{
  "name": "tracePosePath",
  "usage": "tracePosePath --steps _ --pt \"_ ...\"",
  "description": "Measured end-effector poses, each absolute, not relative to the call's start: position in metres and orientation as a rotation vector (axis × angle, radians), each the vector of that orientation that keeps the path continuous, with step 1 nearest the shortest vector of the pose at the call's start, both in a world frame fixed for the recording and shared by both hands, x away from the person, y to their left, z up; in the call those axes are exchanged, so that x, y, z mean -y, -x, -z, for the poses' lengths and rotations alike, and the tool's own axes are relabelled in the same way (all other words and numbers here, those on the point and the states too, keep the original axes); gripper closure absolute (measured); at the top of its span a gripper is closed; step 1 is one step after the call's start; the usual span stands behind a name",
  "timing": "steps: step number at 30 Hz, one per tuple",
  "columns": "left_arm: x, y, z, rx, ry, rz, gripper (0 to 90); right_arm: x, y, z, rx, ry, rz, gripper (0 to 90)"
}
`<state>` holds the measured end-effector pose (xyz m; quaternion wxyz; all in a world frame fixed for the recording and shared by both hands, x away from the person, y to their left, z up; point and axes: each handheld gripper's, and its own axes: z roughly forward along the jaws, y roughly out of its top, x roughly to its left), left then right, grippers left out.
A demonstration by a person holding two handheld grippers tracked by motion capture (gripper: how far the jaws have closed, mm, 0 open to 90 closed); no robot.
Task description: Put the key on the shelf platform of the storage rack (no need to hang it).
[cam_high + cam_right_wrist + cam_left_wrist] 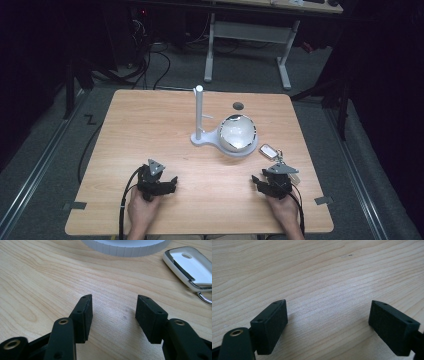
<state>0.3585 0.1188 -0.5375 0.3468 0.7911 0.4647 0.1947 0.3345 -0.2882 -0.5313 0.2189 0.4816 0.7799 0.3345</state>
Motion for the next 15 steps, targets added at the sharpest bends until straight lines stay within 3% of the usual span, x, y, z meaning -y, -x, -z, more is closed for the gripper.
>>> tracePosePath --steps 15 --pt "-0.1189 -0.3586 0.5375 -1.205 -2.052 -0.504 16.0 0.2878 -0.3345 0.5313 -2.147 -1.345 -0.920 47.2"
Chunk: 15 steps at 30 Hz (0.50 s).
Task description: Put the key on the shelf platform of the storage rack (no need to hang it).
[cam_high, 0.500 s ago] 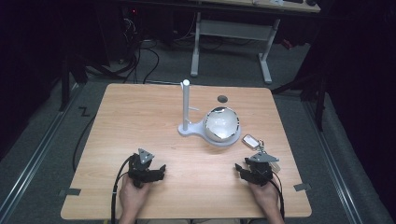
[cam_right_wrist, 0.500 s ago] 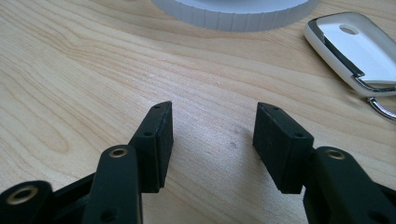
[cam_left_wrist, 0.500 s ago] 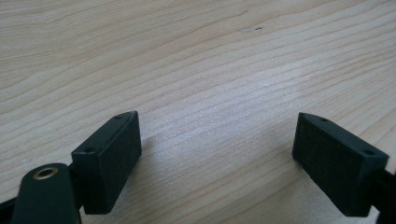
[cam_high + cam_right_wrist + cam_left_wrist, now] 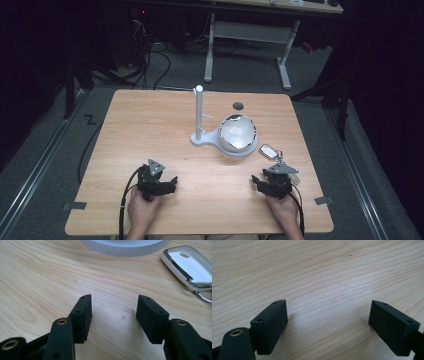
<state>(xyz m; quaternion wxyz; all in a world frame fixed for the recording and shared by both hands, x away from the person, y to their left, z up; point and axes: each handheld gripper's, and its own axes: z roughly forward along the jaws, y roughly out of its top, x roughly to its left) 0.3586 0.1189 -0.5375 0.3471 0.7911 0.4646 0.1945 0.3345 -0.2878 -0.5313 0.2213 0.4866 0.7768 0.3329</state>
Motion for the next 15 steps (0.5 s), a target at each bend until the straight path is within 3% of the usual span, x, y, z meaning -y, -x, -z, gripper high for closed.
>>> tracePosePath --steps 15 --pt "-0.1172 -0.3583 0.5377 -1.218 -2.048 -0.514 14.8 0.2872 -0.3339 0.5315 -2.134 -1.355 -0.911 46.1"
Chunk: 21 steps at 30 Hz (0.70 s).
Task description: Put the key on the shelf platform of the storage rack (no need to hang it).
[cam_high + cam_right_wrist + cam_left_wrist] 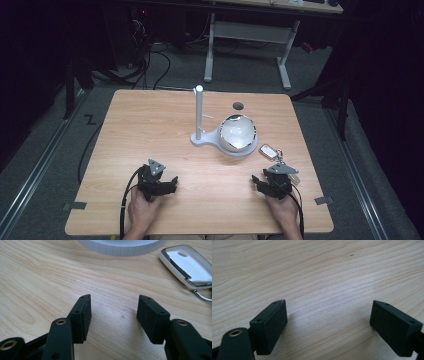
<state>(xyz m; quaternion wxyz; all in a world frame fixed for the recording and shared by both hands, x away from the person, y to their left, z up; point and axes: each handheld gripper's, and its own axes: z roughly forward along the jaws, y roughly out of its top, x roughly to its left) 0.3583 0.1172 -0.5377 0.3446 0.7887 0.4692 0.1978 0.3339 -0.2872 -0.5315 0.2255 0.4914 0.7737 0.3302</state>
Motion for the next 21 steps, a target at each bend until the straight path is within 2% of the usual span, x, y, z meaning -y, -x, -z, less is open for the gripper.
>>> tracePosePath --steps 11,21 --pt "-0.1186 -0.3581 0.5376 -1.212 -2.048 -0.504 15.2 0.2868 -0.3325 0.5313 -2.124 -1.378 -0.911 42.2" --pt "-0.1188 -0.3580 0.5375 -1.212 -2.050 -0.504 15.3 0.2930 -0.3282 0.5296 -2.090 -1.440 -0.937 45.7"
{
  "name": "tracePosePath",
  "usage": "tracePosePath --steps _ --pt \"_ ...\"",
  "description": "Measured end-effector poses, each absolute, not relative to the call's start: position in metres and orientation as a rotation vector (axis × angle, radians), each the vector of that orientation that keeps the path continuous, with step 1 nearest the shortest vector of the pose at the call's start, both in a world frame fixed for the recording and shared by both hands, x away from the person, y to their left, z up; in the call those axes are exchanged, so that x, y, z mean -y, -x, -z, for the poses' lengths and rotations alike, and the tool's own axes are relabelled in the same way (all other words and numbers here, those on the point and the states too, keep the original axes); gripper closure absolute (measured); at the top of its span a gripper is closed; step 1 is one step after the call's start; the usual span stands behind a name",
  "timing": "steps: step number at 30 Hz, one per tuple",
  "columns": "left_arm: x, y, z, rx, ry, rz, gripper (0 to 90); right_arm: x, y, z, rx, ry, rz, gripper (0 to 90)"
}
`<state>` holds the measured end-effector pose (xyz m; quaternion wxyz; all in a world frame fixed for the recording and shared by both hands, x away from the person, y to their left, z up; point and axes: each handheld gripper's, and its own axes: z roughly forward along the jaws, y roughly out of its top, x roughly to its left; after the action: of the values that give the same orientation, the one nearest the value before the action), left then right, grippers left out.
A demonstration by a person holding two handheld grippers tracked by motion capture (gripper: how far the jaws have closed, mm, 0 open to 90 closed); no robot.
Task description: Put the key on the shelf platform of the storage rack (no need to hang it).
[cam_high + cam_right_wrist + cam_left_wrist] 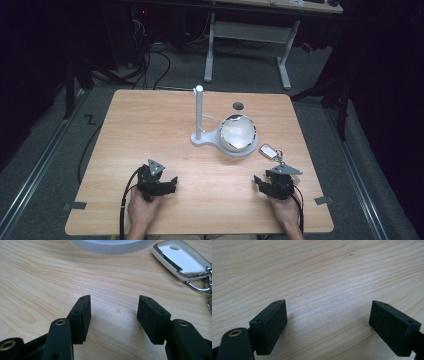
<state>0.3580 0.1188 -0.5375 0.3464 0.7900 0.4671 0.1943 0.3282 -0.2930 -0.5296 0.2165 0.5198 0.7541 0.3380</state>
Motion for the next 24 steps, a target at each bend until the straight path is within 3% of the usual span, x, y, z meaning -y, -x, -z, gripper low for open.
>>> tracePosePath --steps 24 --pt "-0.119 -0.357 0.538 -1.212 -2.048 -0.503 15.5 0.324 -0.315 0.510 -1.983 -1.469 -1.002 48.9"
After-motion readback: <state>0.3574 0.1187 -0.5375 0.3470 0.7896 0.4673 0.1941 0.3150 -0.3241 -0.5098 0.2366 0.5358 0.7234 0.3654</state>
